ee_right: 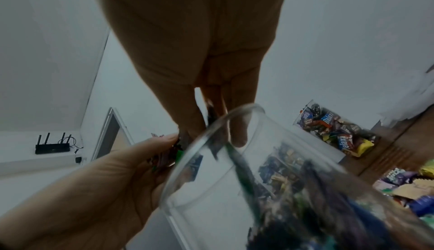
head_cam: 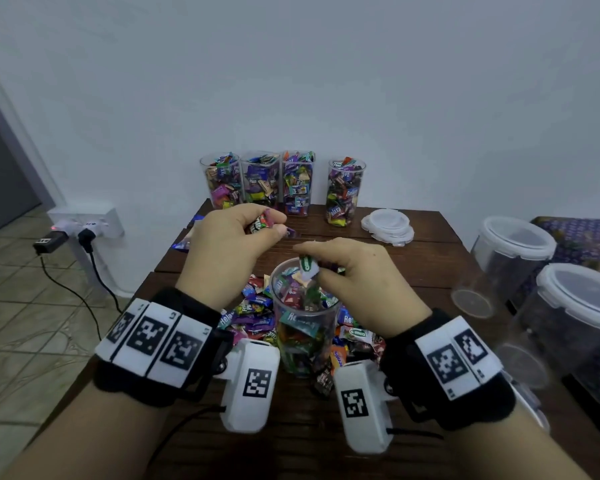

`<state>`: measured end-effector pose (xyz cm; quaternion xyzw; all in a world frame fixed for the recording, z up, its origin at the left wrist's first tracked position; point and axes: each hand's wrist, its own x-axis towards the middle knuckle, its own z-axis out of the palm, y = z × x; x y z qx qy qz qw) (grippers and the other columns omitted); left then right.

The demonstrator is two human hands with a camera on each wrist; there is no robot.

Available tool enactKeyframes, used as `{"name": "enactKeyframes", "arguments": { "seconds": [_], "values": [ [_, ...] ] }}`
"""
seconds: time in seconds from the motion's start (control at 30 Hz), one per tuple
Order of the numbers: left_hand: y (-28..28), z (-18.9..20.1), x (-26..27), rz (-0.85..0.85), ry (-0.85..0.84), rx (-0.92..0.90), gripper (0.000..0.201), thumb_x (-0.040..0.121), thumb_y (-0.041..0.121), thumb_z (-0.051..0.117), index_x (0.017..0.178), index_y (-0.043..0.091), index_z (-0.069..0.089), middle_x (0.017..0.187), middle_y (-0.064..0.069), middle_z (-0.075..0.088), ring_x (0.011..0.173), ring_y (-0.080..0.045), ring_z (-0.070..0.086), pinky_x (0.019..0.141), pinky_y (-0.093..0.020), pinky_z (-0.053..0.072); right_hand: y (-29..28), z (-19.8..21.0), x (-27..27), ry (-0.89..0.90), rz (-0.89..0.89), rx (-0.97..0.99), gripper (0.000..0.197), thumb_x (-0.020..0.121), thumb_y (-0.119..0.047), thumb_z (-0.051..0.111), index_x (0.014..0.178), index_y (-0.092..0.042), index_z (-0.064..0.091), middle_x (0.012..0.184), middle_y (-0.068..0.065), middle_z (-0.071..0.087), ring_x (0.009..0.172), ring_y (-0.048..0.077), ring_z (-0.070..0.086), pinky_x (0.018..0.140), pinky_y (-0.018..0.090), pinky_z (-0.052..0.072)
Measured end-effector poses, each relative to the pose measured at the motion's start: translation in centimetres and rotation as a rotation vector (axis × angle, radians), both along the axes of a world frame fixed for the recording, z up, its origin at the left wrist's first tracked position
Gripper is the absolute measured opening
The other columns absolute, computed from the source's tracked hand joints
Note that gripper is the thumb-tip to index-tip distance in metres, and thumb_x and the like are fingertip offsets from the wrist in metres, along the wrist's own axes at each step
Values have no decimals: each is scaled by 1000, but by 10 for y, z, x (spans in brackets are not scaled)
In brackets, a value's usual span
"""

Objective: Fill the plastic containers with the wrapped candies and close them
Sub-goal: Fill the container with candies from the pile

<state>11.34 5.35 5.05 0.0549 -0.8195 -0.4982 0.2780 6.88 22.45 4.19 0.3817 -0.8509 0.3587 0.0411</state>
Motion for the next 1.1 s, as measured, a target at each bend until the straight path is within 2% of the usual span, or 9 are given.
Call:
{"name": "enactKeyframes", "arguments": {
  "seconds": [0.13,0.27,0.37,0.43,0.53,0.63,0.77,0.9,1.1],
  "values": [
    [3,-1,0,-29,13,14,11,80,27,71,80,37,69,80,6,70,83,-16,64,86,-48,52,5,-1,2,2,-13,3,39,91,-13,57,126,-30,59,120,-8,60,108,4,52,92,13,37],
    [4,-2,0,-53,7,28,14,83,22,70,82,36,69,85,8,70,88,-16,66,88,-47,52,12,-15,8,-73,-72,-221,48,91,-23,59,135,-36,45,131,-13,49,119,-2,44,103,27,40],
    [7,0,0,-95,-6,46,14,84,20,69,83,34,71,86,7,71,88,-18,66,86,-46,53,16,-38,13,-344,-61,-305,88,73,-53,71,145,-40,22,143,-19,37,129,-1,37,106,29,37],
    [10,1,1,-136,-24,65,13,84,18,69,83,31,71,85,7,71,86,-15,66,85,-43,55,17,-51,15,-502,-30,-328,108,61,-62,75,147,-41,13,142,-23,36,129,1,39,104,30,40],
    [16,-1,2,-196,-57,60,12,84,16,69,84,28,72,83,8,71,82,-9,67,82,-37,56,15,-60,17,-598,29,-373,102,64,-47,80,144,-41,17,122,-40,42,115,-12,45,90,13,42],
    [21,-5,3,-254,-93,46,12,83,17,69,84,29,71,82,8,71,79,-6,66,77,-33,53,11,-67,17,-583,56,-401,73,74,-26,77,127,-49,33,109,-46,50,107,-20,49,87,11,44],
    [25,-10,2,-295,-143,6,18,82,17,71,88,34,70,94,11,71,92,-3,65,90,-37,52,8,-75,15,-562,31,-411,71,72,-25,82,121,-54,39,120,-30,55,113,-8,52,98,24,44],
    [25,-10,2,-345,-173,-7,24,80,21,73,99,36,70,100,12,70,94,-2,65,88,-34,54,9,-75,15,-556,53,-438,69,74,-13,79,120,-48,41,113,-35,57,110,-11,53,88,10,42],
    [25,-8,3,-413,-190,19,26,79,24,74,101,37,69,100,15,71,102,5,62,90,-27,52,10,-72,16,-575,73,-451,74,76,-10,76,135,-33,37,121,-27,55,111,-13,52,85,4,40]
  ]
}}
